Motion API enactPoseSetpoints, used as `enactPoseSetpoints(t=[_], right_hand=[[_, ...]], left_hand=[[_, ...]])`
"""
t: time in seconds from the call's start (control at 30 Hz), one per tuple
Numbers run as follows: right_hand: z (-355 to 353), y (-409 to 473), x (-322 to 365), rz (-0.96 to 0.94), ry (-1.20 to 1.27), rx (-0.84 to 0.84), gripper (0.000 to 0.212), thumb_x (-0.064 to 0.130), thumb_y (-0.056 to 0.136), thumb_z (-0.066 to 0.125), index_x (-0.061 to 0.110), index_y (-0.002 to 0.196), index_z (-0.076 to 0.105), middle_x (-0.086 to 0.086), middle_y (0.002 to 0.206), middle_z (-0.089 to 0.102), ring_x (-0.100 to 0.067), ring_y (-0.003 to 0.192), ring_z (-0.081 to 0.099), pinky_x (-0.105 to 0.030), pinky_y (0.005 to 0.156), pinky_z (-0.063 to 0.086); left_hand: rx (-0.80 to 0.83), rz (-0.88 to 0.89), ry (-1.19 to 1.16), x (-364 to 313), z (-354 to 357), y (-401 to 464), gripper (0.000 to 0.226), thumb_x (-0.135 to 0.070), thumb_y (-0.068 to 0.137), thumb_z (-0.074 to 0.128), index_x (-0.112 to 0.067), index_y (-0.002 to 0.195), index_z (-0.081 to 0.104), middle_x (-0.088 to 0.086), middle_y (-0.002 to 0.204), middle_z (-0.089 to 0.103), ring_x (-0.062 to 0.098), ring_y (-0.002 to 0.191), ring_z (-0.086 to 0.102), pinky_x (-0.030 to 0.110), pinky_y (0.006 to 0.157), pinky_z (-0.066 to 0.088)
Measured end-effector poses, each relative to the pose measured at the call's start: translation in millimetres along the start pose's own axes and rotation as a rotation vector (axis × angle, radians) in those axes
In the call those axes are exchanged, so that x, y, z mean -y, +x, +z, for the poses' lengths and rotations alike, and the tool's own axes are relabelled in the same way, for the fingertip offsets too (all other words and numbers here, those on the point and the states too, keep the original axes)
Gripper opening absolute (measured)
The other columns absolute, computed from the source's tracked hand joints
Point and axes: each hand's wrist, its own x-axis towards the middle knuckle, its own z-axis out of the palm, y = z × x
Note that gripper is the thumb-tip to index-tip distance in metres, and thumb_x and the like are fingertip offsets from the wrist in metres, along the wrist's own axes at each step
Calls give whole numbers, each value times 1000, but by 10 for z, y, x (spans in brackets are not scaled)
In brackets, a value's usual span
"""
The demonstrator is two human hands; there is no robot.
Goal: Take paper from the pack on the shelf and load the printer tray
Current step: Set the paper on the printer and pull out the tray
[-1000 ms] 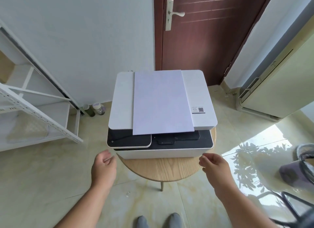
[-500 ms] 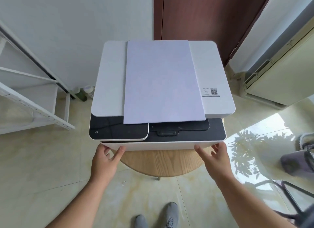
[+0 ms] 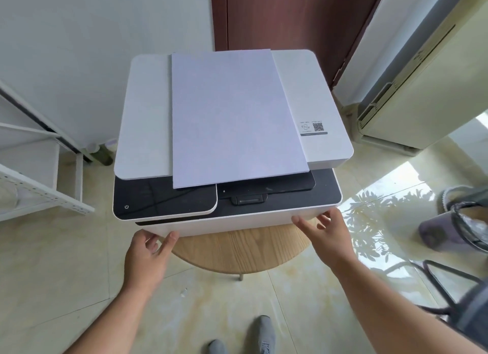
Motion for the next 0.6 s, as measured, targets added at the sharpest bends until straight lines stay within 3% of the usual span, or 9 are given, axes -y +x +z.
enactPoseSetpoints(t=[0.1, 0.27, 0.4, 0.6], right_hand=[[24, -13, 14, -9, -23, 3, 64, 44, 74, 92, 26, 123, 55, 17, 117, 64, -11, 117, 61, -30, 95, 48], [41, -11, 1, -8, -53, -15, 58, 43, 78, 90, 22, 120, 56, 10, 117, 64, -12, 111, 60, -28, 90, 43], [75, 1, -71, -3, -50, -22, 67, 50, 77, 88, 15, 127, 61, 4, 126, 68, -17, 119, 62, -34, 96, 48], [69, 21, -118, -38, -65, -29, 78, 66, 66, 81, 21, 122, 52, 4, 127, 63, -17, 120, 59, -44, 108, 50]], left_hand=[[-33, 10, 23, 51, 5, 10, 64, -69, 70, 79, -18, 102, 59, -3, 113, 74, 15, 112, 70, 41, 101, 52], [-51, 17, 50, 120, 30, 14, 58, -56, 76, 76, -12, 109, 59, 3, 117, 74, 19, 117, 69, 35, 98, 51], [-60, 37, 30, 71, 64, 9, 57, -52, 75, 74, -10, 110, 59, 2, 118, 73, 16, 117, 68, 30, 97, 50], [-81, 39, 27, 114, 78, 7, 55, -52, 77, 75, -11, 109, 57, 4, 116, 73, 19, 116, 69, 30, 97, 51]])
